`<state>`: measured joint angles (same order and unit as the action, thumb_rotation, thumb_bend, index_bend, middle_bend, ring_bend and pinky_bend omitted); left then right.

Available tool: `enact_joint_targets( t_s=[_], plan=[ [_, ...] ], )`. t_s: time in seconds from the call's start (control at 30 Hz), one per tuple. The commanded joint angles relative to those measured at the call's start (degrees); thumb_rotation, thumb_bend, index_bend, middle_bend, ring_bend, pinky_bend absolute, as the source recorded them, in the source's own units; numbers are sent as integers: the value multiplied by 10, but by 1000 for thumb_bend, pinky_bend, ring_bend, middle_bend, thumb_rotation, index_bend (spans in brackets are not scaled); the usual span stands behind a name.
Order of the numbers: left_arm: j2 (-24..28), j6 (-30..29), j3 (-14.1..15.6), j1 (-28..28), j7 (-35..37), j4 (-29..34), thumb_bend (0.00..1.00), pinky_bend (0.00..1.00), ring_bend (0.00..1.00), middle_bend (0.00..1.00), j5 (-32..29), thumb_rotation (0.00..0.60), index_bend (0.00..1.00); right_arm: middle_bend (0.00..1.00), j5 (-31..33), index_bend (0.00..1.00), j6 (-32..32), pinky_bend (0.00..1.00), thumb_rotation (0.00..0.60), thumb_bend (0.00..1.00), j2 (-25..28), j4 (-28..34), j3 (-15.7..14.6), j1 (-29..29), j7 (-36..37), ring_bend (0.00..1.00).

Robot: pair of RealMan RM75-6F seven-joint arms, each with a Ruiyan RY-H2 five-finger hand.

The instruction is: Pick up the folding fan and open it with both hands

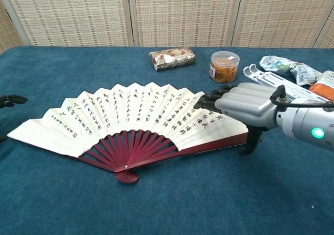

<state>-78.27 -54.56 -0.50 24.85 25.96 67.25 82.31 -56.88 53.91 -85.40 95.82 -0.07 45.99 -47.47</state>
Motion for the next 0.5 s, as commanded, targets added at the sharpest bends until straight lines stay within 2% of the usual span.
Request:
enact_joint_targets(
  t_s=[0.03, 0.17, 0.27, 0.3, 0.37, 0.4, 0.5],
  plan=[
    [101, 27, 7, 16, 50, 108, 358, 0, 0, 0, 2, 600, 0, 0, 43, 0, -17, 0, 600, 0, 82, 95, 17, 19, -20, 0],
    [136, -59, -5, -7, 57, 160, 353, 0, 0, 0, 30, 600, 0, 0, -29, 0, 47, 0, 600, 0, 143, 150, 19, -29, 58, 0],
    [166, -136, -9, -37, 42, 203, 367, 0, 0, 0, 49, 600, 0, 0, -97, 0, 110, 0, 600, 0, 190, 177, -1, -82, 109, 0],
    [167, -182, -13, -57, 30, 215, 378, 0, 0, 0, 54, 600, 0, 0, -123, 0, 146, 0, 600, 0, 207, 186, -14, -110, 123, 0],
    [155, -253, -14, -93, -10, 214, 384, 0, 0, 0, 58, 600, 0, 0, -173, 0, 217, 0, 600, 0, 218, 184, -43, -164, 137, 0],
    [136, -301, -17, -119, -48, 201, 384, 0, 0, 0, 57, 600, 0, 0, -206, 0, 275, 0, 600, 0, 216, 170, -63, -207, 139, 0],
    [79, -383, -23, -163, -134, 152, 380, 0, 0, 0, 50, 600, 0, 0, -271, 0, 400, 0, 600, 0, 186, 101, -95, -303, 179, 0]
  ],
)
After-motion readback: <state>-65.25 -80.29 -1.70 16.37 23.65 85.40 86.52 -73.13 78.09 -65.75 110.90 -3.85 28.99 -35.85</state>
